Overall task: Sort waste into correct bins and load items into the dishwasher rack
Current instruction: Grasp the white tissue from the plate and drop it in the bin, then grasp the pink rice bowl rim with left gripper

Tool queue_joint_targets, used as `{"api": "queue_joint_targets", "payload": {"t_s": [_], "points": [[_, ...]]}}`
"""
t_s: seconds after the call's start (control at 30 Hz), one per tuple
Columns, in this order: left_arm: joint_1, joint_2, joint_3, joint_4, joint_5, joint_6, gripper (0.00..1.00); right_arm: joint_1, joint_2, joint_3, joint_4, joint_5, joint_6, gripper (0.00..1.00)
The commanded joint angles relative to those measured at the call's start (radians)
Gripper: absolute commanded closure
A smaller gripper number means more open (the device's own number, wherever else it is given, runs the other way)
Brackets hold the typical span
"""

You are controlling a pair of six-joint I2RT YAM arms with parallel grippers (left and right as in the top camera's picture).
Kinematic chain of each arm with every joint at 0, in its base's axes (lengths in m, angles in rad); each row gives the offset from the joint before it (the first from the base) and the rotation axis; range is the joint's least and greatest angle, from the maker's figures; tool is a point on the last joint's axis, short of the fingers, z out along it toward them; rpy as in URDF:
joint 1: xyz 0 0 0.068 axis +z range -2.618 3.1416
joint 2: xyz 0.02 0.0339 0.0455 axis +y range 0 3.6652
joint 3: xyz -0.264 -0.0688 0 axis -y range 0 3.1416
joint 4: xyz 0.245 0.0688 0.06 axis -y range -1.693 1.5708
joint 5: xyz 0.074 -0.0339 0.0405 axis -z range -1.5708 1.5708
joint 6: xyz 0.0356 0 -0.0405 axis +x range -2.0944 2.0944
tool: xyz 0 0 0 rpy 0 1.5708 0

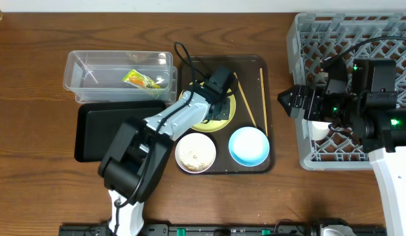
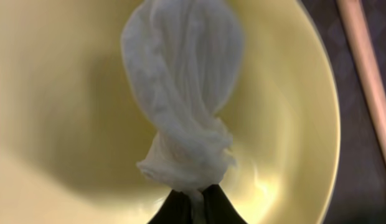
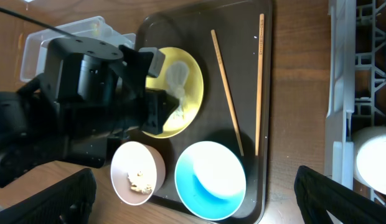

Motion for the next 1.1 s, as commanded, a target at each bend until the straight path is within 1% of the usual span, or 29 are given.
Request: {"api": "queue_joint_targets", "payload": {"t_s": [0.0,0.1,0.2,0.3,0.37,0.4,0.43,0.47,0.5,0.6,0.7,0.83,0.97,1.07], "points": [[0.029,-0.117,0.071,-0.045,-0.016,-0.007,0.94,0.011,0.000,-0.002,-0.002,0.006,0.010,0.01],[0.081,-0.229,0.082,-0.068,-0.018,0.000,0.94,0.011,0.000,-0.002,-0.003,0.006,0.010,0.01],[0.153,-0.302,0.082,-0.101,-0.083,0.004,0.94,0.011,0.000,-0.002,-0.005,0.006,0.010,0.01],[0.245,-0.323,0.082,-0.137,-0.172,0.004,0.94,0.011,0.000,-0.002,-0.005,0.006,0.010,0.01],[0.313,-0.315,0.082,-0.135,-0.169,0.011,0.94,0.011,0.000,-0.002,-0.006,0.006,0.010,0.01],[0.339,-0.309,0.082,-0.134,-0.166,0.011,0.87,0.011,0.000,-0.002,-0.006,0.006,0.010,0.01],[0.362,-0.303,0.082,-0.134,-0.165,0.011,0.62,0.011,0.000,-0.002,-0.006,0.006,0.010,0.01],[0.380,-0.297,0.082,-0.132,-0.165,0.013,0.47,0.011,0.000,-0.002,-0.006,0.006,0.010,0.01],[0.395,-0.294,0.082,-0.130,-0.155,0.032,0.43,0.011,0.000,-0.002,-0.005,0.006,0.010,0.01],[0.409,-0.306,0.095,-0.153,-0.043,0.135,0.41,0.011,0.000,-0.002,-0.005,0.006,0.010,0.01],[0.389,-0.344,0.118,-0.237,0.028,0.148,0.40,0.011,0.000,-0.002,-0.005,0.006,0.010,0.01],[0.309,-0.406,0.119,-0.366,0.106,0.145,0.40,0.011,0.000,-0.002,-0.004,0.021,0.010,0.01],[0.164,-0.418,0.107,-0.507,0.102,0.077,0.40,0.010,0.000,-0.002,-0.004,0.078,0.031,0.01],[0.063,-0.412,0.053,-0.524,0.073,-0.005,0.41,0.010,0.000,-0.002,-0.001,0.083,0.036,0.01]]}}
